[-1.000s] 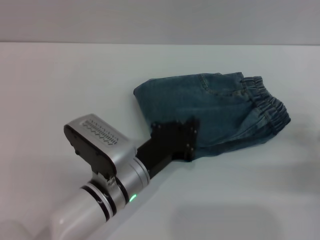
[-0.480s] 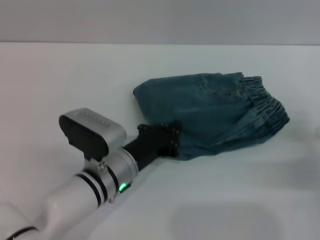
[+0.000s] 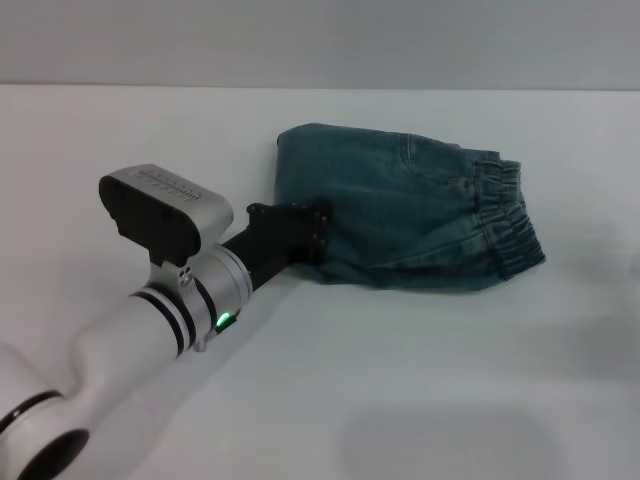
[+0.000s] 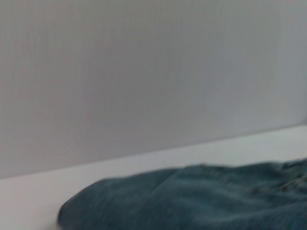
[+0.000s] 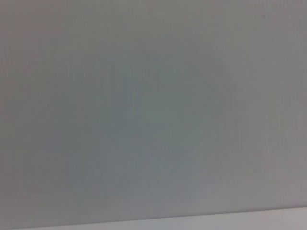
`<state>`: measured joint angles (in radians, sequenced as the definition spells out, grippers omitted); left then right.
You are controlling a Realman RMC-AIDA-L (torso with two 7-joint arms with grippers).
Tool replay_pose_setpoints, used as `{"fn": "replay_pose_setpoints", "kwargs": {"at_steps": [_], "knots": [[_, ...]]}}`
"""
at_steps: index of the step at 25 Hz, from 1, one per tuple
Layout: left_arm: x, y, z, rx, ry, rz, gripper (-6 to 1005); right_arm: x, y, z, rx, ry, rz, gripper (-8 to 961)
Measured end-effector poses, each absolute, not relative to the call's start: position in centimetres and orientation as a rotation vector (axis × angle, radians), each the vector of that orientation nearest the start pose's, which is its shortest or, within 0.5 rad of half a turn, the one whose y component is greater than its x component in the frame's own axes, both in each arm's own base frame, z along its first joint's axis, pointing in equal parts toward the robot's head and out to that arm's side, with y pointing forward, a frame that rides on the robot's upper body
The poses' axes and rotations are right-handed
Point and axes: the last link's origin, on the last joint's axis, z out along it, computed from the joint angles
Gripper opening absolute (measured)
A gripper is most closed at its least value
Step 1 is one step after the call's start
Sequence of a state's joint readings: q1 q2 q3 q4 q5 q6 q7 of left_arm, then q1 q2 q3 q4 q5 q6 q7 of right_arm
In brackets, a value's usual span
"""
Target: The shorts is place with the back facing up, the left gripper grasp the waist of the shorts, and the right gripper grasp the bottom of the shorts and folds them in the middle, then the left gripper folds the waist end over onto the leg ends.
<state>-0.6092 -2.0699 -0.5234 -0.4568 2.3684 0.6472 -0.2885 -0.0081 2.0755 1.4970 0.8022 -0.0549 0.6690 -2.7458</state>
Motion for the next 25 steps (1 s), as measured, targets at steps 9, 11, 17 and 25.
{"fn": "replay_pose_setpoints", "kwargs": {"at_steps": [9, 11, 17, 25], "knots": [[-24.5, 32.8, -8.0, -1.885, -0.36, -0.732, 75, 35.6, 27.3, 1.7, -1.567, 0.611, 0.621, 165], [-25.7, 33.1, -6.4, -1.815, -0.344, -0.714, 81, 36.0, 26.8, 2.4, -1.512, 0.585, 0.658, 167], [-28.8, 32.4, -3.0, -1.644, -0.335, -0.7, 101, 38.0, 25.3, 3.7, -1.393, 0.564, 0.694, 173], [-29.8, 31.8, -3.4, -1.66, -0.357, -0.657, 264, 38.9, 24.3, 3.7, -1.385, 0.568, 0.668, 316]]}}
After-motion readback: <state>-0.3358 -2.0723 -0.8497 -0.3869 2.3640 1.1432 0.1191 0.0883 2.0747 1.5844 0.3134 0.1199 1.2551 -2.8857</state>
